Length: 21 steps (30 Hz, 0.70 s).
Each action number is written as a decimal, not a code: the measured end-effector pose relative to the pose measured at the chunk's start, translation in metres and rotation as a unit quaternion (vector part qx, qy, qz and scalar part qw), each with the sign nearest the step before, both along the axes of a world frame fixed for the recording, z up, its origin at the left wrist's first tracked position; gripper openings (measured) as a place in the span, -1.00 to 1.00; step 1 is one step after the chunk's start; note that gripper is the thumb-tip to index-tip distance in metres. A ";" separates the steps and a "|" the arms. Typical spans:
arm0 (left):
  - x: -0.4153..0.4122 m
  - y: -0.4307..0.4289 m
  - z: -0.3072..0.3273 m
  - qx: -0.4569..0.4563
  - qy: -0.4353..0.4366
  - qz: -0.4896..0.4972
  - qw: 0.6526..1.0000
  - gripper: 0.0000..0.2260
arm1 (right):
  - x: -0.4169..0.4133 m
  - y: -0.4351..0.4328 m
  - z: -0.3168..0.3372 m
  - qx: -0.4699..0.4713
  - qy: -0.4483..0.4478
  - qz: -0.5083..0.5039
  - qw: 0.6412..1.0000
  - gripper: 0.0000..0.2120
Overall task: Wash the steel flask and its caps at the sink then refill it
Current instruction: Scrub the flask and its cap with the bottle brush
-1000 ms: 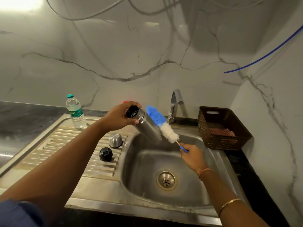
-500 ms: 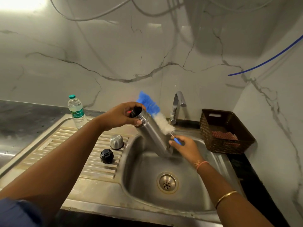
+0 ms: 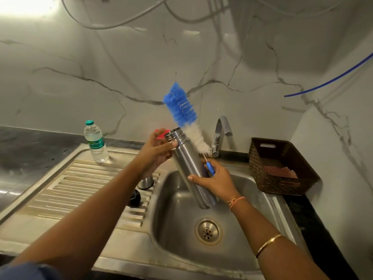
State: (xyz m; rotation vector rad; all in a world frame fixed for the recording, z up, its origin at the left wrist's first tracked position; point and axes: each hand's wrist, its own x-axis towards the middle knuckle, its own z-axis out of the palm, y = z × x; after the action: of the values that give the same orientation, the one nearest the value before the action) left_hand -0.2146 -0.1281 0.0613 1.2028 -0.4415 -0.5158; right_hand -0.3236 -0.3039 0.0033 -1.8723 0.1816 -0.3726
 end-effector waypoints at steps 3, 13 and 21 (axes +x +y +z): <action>-0.026 -0.023 -0.023 0.066 0.041 0.063 0.995 -0.42 | 0.008 0.011 -0.001 -0.002 -0.021 -0.032 0.999 -0.61; -0.003 -0.026 -0.026 -0.009 0.115 0.149 0.982 -0.57 | -0.009 -0.002 -0.020 -0.130 -0.005 -0.083 0.988 -0.63; 0.019 -0.020 -0.030 -0.052 0.163 0.207 0.963 -0.49 | -0.034 -0.013 -0.051 -0.290 -0.011 -0.183 0.939 -0.63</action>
State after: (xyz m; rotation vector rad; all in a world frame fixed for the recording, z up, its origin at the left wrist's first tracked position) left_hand -0.1954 -0.1482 0.0318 1.0459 0.0671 -0.3149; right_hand -0.3577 -0.3169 -0.0472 -2.4176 0.4461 -0.7673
